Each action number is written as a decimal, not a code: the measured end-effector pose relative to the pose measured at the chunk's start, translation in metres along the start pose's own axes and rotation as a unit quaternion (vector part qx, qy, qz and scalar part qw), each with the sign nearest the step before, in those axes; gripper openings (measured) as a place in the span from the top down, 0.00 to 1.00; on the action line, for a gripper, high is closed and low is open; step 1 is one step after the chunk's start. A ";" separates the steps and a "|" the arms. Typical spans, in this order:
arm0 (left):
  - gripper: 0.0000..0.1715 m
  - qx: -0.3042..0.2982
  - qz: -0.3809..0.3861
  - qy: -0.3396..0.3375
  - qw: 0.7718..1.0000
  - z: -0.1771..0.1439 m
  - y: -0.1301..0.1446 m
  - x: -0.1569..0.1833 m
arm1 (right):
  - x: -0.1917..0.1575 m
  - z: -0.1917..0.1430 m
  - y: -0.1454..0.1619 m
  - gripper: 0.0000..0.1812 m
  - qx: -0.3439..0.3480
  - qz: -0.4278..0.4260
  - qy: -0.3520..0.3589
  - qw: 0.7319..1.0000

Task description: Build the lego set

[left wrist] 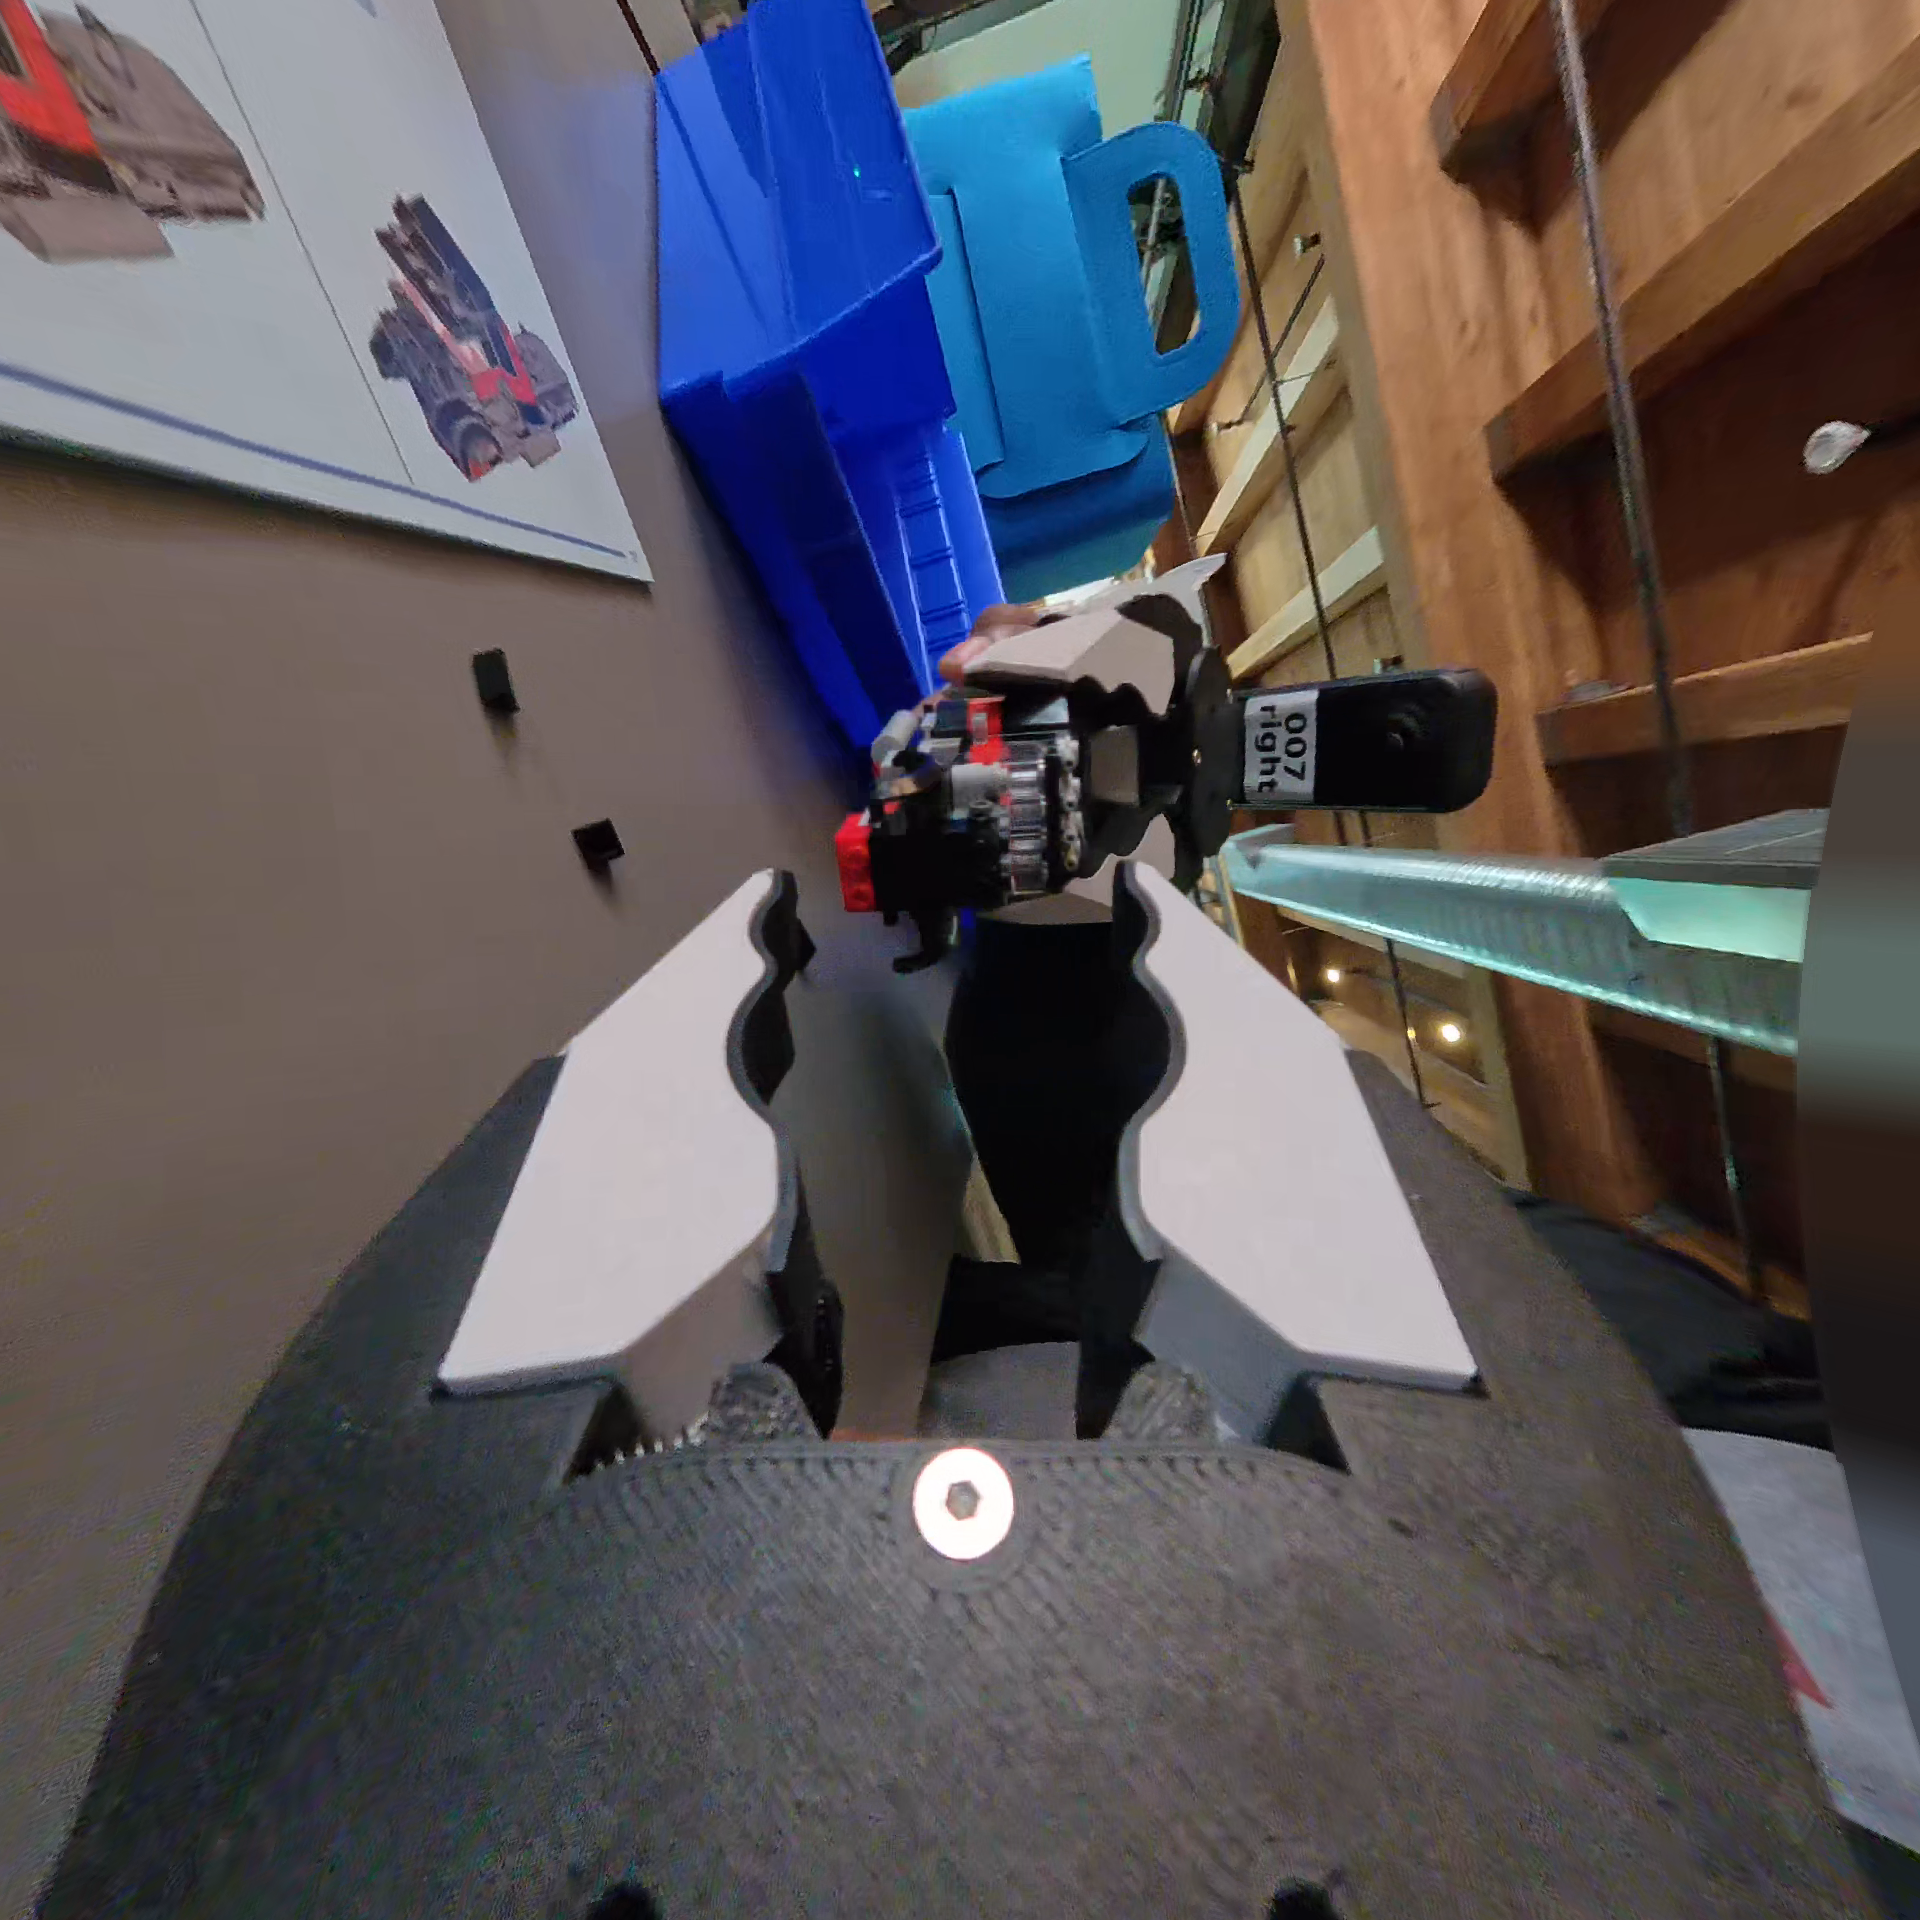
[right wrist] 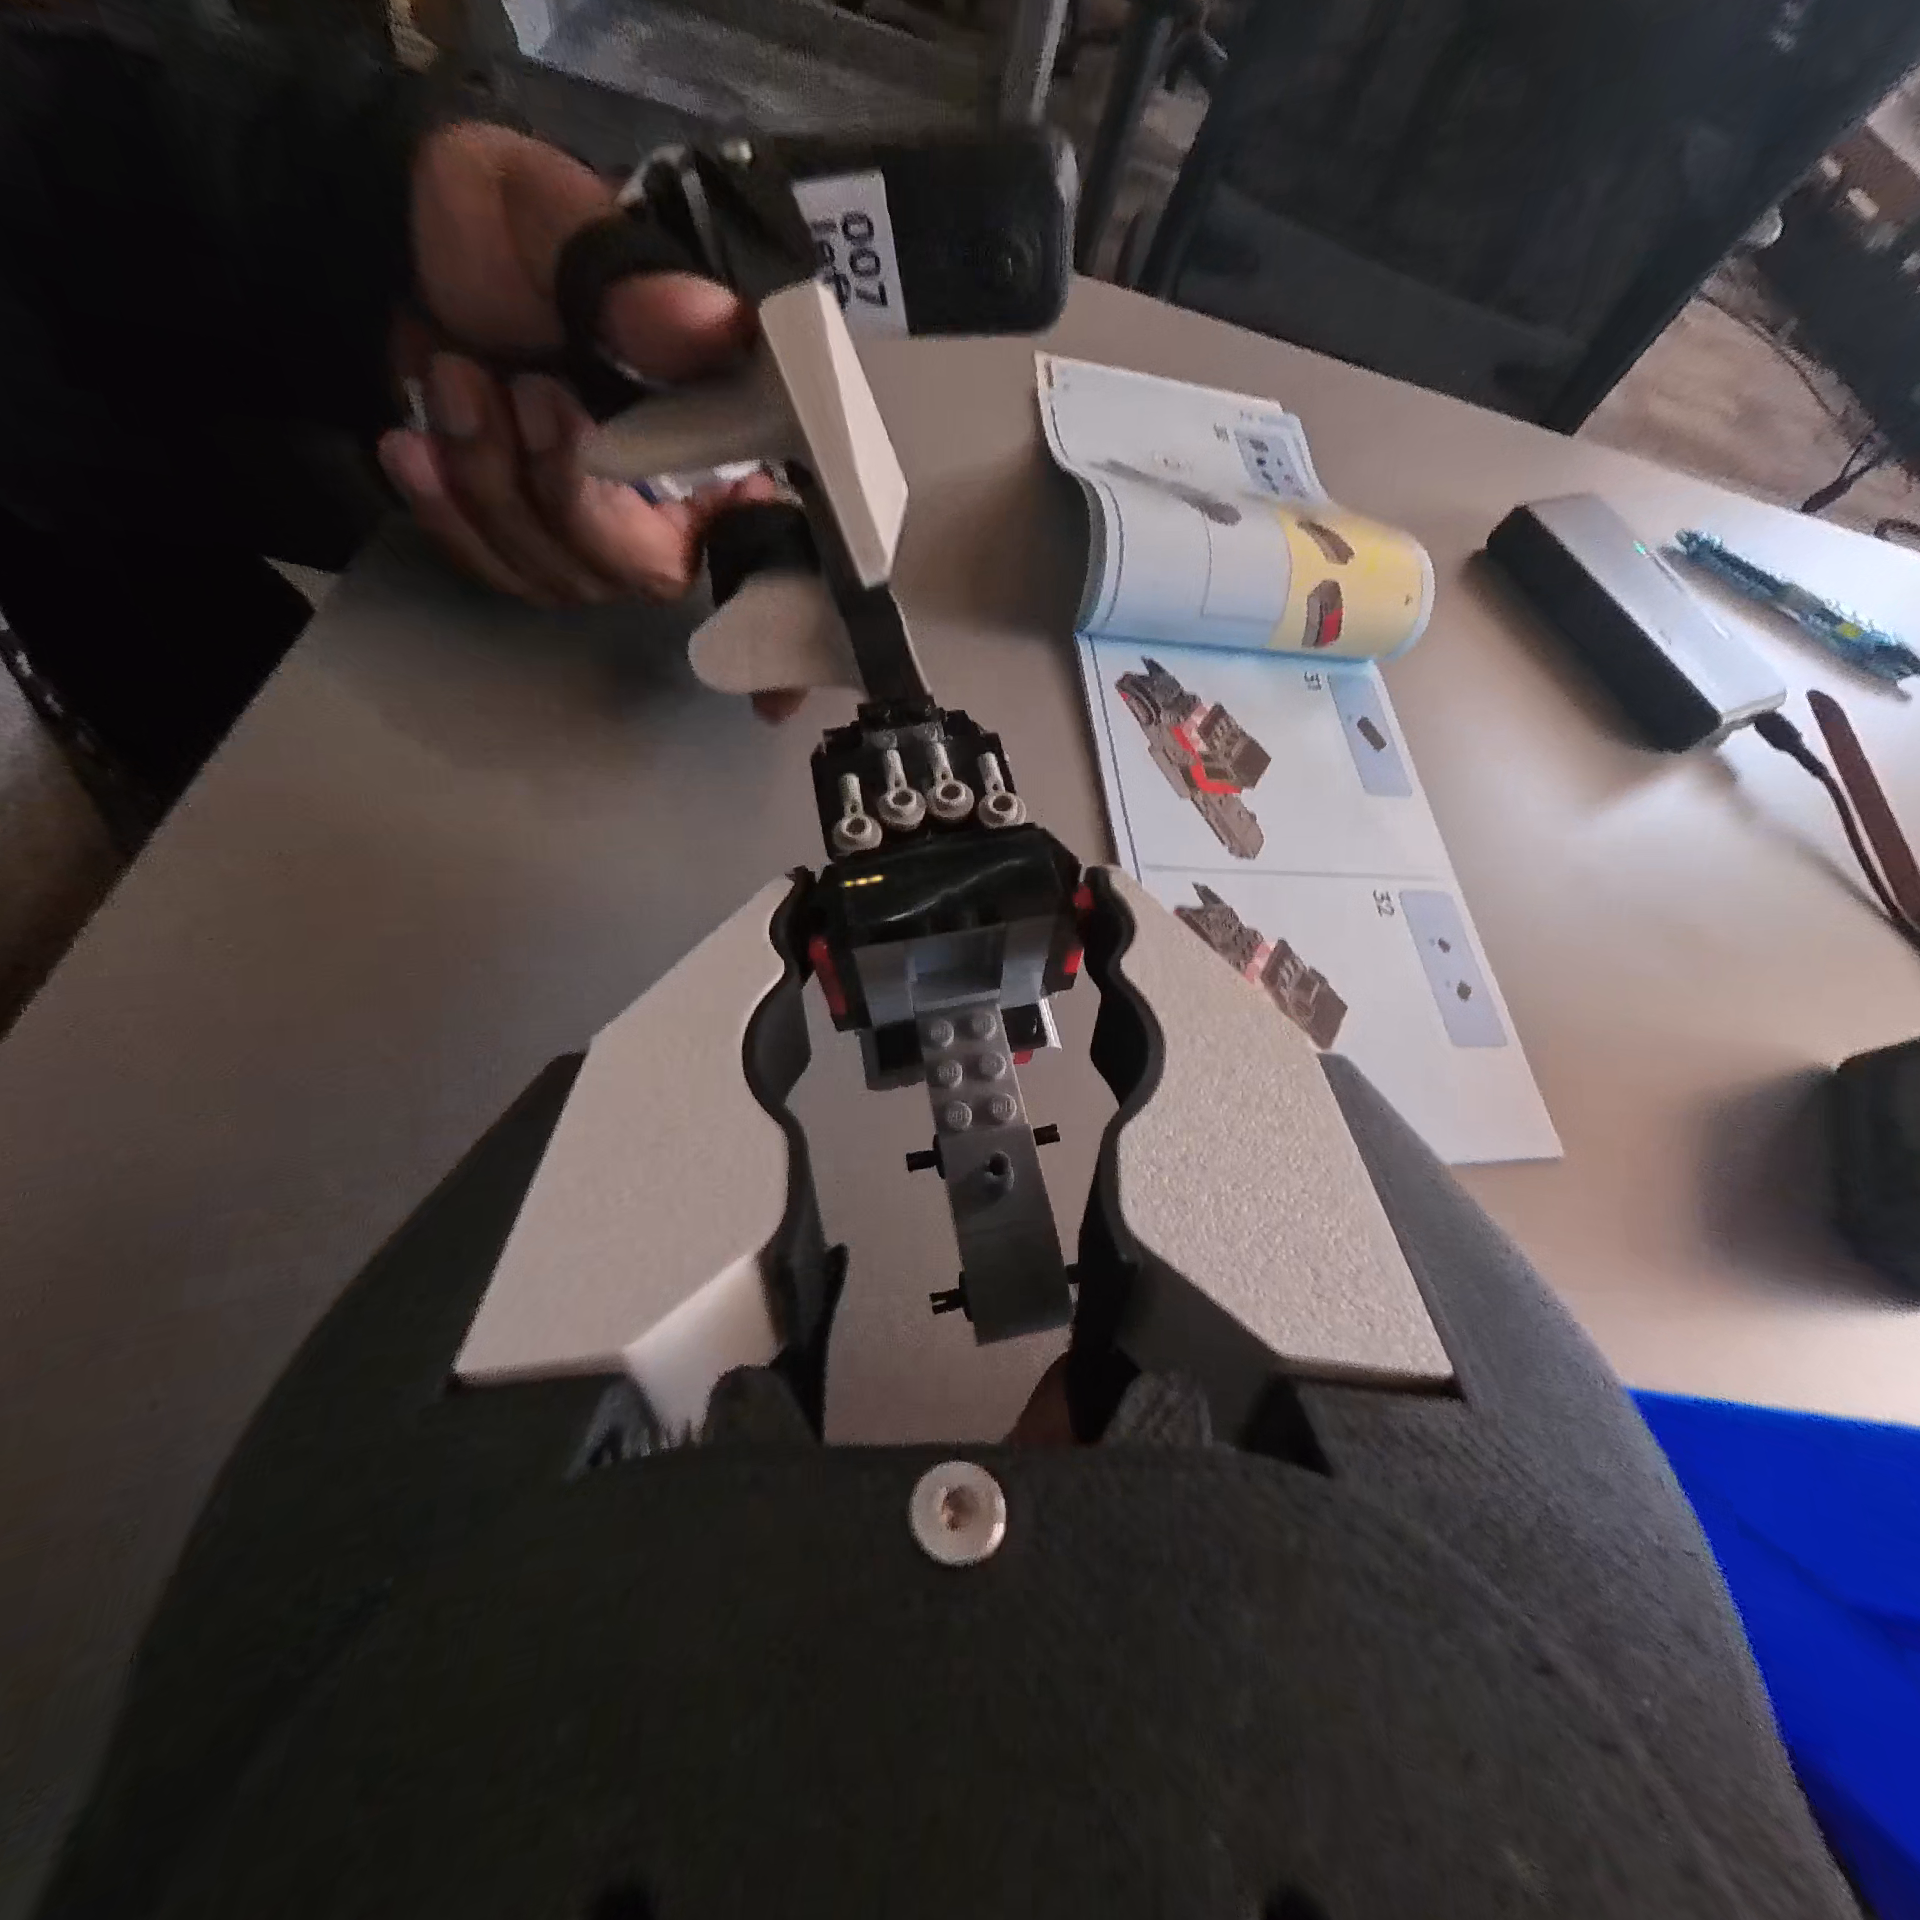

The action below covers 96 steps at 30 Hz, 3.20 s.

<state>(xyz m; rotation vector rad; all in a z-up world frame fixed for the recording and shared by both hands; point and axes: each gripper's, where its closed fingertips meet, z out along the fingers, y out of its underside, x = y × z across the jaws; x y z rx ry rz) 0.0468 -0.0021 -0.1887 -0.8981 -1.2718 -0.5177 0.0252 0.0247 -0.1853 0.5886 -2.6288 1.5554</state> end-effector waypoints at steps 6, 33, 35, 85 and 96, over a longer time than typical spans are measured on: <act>0.70 -0.006 -0.009 0.015 1.000 0.008 0.008 0.004 | -0.006 0.007 -0.012 0.70 0.017 -0.011 -0.012 1.000; 0.77 0.060 -0.078 0.053 0.994 0.003 -0.004 0.005 | 0.008 0.013 -0.029 0.69 0.052 0.025 0.010 0.998; 0.77 0.075 -0.080 0.050 0.993 -0.001 -0.009 0.003 | 0.013 0.010 -0.031 0.67 0.056 0.031 0.025 0.998; 0.77 0.191 0.026 0.066 0.979 -0.137 -0.037 0.030 | 0.032 -0.007 0.038 0.72 0.022 0.213 0.202 0.956; 0.77 0.207 0.010 0.061 0.976 -0.144 -0.041 0.022 | 0.033 -0.007 0.040 0.72 0.018 0.218 0.202 0.955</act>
